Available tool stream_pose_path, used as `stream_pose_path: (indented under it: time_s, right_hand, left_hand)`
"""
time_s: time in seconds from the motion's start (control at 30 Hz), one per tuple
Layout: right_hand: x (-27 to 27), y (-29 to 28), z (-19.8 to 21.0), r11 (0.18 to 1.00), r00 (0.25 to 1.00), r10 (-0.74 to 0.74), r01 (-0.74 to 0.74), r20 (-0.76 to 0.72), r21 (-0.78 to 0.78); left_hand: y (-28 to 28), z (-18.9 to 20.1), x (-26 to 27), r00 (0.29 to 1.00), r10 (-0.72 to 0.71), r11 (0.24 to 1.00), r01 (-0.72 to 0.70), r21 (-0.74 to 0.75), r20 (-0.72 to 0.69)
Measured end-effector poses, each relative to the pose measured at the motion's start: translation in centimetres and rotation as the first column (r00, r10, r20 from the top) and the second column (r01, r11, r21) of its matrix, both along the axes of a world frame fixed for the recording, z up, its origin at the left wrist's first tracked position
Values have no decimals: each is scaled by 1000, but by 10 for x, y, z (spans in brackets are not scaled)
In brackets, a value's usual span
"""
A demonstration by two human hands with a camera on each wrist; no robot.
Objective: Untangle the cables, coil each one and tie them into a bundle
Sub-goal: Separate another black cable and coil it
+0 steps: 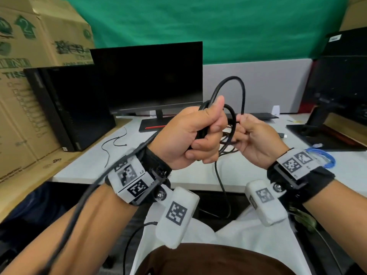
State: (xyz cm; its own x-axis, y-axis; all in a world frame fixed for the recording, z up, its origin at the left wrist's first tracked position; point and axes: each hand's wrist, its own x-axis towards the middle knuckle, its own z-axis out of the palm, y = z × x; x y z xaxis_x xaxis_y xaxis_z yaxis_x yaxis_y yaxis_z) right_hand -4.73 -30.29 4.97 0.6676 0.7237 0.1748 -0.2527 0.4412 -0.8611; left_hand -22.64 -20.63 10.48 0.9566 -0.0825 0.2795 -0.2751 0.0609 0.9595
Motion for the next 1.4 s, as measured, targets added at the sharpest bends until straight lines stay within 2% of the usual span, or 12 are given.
stream_pose_path:
  time_s: [0.1,0.23,0.53,0.6,0.67,0.73,0.87,0.93,1.0,1.17,1.27,1.4]
  right_hand:
    - [18,-5,-5,936,910,-131,245,393,-254]
    - [21,-15,-10,811,423,163,457,891,-365]
    - [-13,-21,5,583,-2,636,656,772,-479]
    - [-23,-21,6,591,-88,676,658,732,-466]
    - [-36,-18,4,617,-79,708,554,702,-560]
    - [-47,-18,7,642,-34,706,454,708,-618]
    - [-53,-30,34,657,-90,650,566,754,-499]
    - [-54,-38,45,637,-37,639,585,768,-502]
    - [-54,-45,55,639,67,624,529,778,-558]
    - [-42,-61,78,651,349,601,309,719,-693]
    - [-26,-67,83,699,424,513,298,746,-650]
    - [-17,-54,72,839,294,180,453,939,-303]
  left_hand:
    - [4,6,-4,990,136,981,-141,131,47]
    - [14,11,-7,952,270,928,-298,224,145]
    - [17,-4,4,951,198,943,-250,218,236]
    - [20,-8,10,943,224,945,-272,183,246]
    - [28,-14,19,916,278,911,-348,223,290]
    - [38,-24,27,859,342,740,-496,455,381]
    - [55,-43,32,879,351,545,-473,693,324]
    - [57,-49,36,852,367,379,-504,776,374]
    - [57,-51,39,829,404,307,-521,796,387]
    - [63,-51,39,767,484,354,-612,707,421]
    - [66,-49,30,868,433,601,-478,640,242]
    - [57,-49,22,973,212,812,-124,570,-90]
